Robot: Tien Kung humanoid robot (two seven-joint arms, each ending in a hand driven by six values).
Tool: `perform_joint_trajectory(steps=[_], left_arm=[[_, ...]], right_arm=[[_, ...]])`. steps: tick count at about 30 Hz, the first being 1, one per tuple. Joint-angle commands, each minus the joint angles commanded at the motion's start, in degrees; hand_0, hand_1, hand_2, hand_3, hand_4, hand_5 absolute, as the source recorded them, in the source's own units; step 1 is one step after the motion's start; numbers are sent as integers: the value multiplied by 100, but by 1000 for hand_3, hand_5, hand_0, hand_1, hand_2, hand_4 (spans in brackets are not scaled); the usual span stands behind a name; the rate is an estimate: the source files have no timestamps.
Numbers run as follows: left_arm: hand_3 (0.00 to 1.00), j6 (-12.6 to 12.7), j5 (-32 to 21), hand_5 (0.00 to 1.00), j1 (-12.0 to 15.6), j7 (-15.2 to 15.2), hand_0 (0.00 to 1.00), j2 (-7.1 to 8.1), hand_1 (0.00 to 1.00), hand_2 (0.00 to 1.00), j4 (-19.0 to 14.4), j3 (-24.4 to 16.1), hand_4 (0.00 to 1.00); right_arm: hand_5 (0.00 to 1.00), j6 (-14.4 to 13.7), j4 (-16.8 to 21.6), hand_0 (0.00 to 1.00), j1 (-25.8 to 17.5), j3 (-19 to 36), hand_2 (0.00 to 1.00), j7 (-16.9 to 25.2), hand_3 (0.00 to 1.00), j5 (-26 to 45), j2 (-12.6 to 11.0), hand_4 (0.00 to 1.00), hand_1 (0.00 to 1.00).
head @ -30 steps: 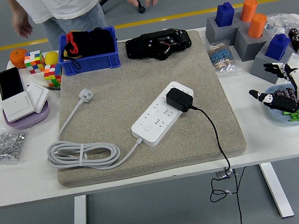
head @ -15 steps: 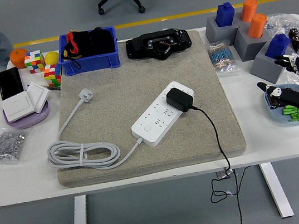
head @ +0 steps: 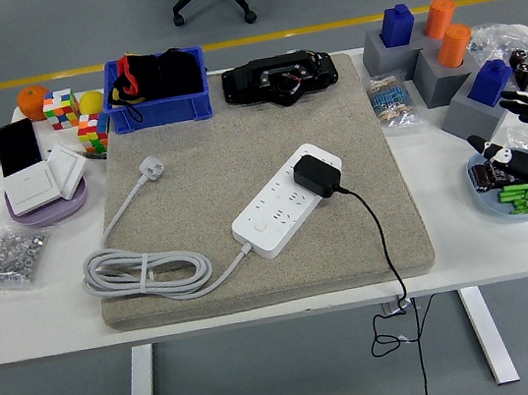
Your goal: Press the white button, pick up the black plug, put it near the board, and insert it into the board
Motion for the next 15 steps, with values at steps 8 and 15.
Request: perform_joint_trajectory(steps=[8, 15], left_arm=[[688, 19, 37, 190, 16, 3, 685, 4, 677, 660, 0, -92, 576], [688, 26, 21, 189, 11, 3, 685, -7, 677, 659, 0, -91, 576]], right_arm=[[370, 50, 67, 832, -21, 90, 737, -19, 768, 25, 65, 998, 794], [374, 52, 105, 824, -15, 220, 737, -32, 769, -18, 128, 998, 793]])
